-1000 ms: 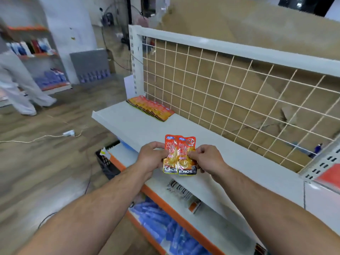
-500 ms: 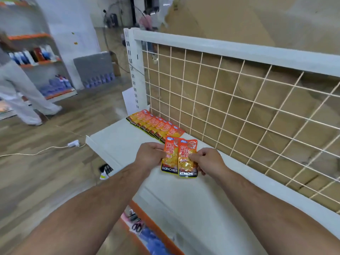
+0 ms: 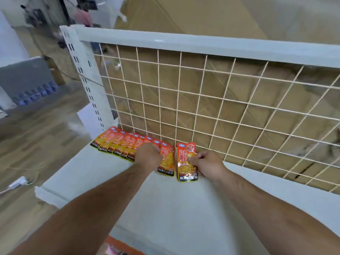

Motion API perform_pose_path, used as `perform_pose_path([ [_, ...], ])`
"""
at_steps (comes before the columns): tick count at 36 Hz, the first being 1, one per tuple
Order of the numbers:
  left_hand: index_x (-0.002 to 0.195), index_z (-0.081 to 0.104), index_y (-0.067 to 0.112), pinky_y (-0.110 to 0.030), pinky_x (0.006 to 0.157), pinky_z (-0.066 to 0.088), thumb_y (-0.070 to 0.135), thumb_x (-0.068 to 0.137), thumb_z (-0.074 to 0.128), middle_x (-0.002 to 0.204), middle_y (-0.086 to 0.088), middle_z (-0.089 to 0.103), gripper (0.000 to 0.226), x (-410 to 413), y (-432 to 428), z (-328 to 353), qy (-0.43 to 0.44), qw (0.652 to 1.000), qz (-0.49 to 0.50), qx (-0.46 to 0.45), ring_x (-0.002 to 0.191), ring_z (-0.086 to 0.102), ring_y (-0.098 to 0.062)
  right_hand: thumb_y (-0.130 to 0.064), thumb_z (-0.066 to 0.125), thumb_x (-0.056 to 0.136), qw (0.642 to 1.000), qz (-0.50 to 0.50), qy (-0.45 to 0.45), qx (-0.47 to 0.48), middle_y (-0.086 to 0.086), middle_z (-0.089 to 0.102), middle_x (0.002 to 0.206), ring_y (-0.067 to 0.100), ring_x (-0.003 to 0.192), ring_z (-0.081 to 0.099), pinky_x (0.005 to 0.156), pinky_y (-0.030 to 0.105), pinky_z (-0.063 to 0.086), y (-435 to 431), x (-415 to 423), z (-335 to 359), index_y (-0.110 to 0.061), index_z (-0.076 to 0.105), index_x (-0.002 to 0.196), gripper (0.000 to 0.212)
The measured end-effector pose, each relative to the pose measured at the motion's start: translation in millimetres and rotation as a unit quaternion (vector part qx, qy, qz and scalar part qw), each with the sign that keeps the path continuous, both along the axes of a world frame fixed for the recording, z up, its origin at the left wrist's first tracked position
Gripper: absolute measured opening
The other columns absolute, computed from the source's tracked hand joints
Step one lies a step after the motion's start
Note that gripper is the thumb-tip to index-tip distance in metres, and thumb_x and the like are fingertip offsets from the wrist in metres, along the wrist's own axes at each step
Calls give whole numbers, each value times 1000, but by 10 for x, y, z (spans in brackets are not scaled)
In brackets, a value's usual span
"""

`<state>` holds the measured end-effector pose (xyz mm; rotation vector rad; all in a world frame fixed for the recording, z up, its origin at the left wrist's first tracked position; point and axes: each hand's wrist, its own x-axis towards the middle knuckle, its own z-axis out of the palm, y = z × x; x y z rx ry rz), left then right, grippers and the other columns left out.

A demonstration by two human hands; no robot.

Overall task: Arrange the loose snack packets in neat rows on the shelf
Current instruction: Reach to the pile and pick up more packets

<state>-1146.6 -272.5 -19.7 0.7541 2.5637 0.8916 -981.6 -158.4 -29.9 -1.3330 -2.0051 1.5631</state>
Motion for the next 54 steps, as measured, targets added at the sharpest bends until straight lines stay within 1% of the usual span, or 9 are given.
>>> perform_pose_path([
  [6, 73, 65, 7, -34, 72, 49, 12, 76, 57, 85, -11, 69, 9, -256, 150, -51, 144, 975, -143, -95, 90, 66, -30, -20, 75, 86, 998, -58, -3, 2, -1, 54, 49, 10, 38, 48, 42, 20, 37, -35, -129, -62, -16, 50, 67, 32],
  [21, 60, 44, 10, -36, 55, 38, 4, 72, 59, 81, -19, 65, 20, -470, 146, -13, 122, 962, -235, -74, 77, 64, -34, -26, 76, 85, 992, -116, -36, 18, -2, 60, 53, 15, 48, 55, 51, 28, 47, -206, -290, -73, -8, 64, 78, 22],
  [25, 77, 58, -6, -47, 67, 51, 2, 75, 58, 77, -12, 58, 8, -474, 109, 31, 119, 960, -243, -70, 81, 65, -34, -28, 76, 85, 991, -122, -51, 23, -1, 60, 54, 15, 49, 56, 51, 27, 47, -247, -309, -53, -12, 62, 74, 23],
  [31, 79, 48, 13, -33, 56, 39, 16, 81, 61, 89, -12, 67, 13, -477, 76, 44, 133, 955, -253, -78, 83, 65, -31, -27, 74, 87, 991, -116, -69, 9, 1, 57, 50, 12, 41, 52, 40, 20, 40, -315, -345, 30, -10, 62, 77, 23],
  [36, 118, 50, 14, -34, 72, 45, 33, 89, 57, 115, -7, 58, 35, -525, 24, 49, 218, 942, -254, -42, 105, 59, -28, -27, 71, 88, 991, -98, -91, -18, 8, 54, 52, 16, 37, 46, 40, 21, 37, -345, -461, 68, -6, 64, 78, 25],
  [42, 121, 50, 16, -37, 86, 48, 37, 90, 52, 118, -6, 54, 38, -637, -39, 28, 272, 924, -268, -13, 112, 47, -24, -25, 67, 89, 986, -97, -137, -13, 7, 57, 51, 16, 33, 48, 39, 19, 38, -366, -624, 84, -8, 59, 63, 33],
  [47, 126, 50, 19, -36, 92, 46, 41, 90, 52, 119, -4, 54, 42, -678, -117, 38, 263, 927, -268, -16, 112, 48, -22, -25, 63, 85, 975, -93, -198, 41, 9, 66, 59, 22, 47, 61, 57, 36, 59, -356, -733, 64, -8, 65, 63, 28],
  [51, 127, 50, 19, -36, 91, 47, 41, 90, 52, 119, -4, 53, 43, -689, -159, 43, 262, 927, -267, -18, 113, 48, -22, -33, 55, 93, 941, -50, -297, 152, 9, 71, 97, 28, 89, 70, 75, 36, 58, -419, -800, 139, -15, 59, 76, 25],
  [54, 128, 49, 18, -36, 91, 47, 41, 90, 52, 120, -4, 53, 44, -684, -183, 55, 266, 926, -268, -17, 112, 48, -21, -36, 53, 95, 930, -50, -319, 177, 8, 70, 109, 27, 100, 68, 81, 35, 56, -412, -800, 140, -19, 54, 77, 25],
])
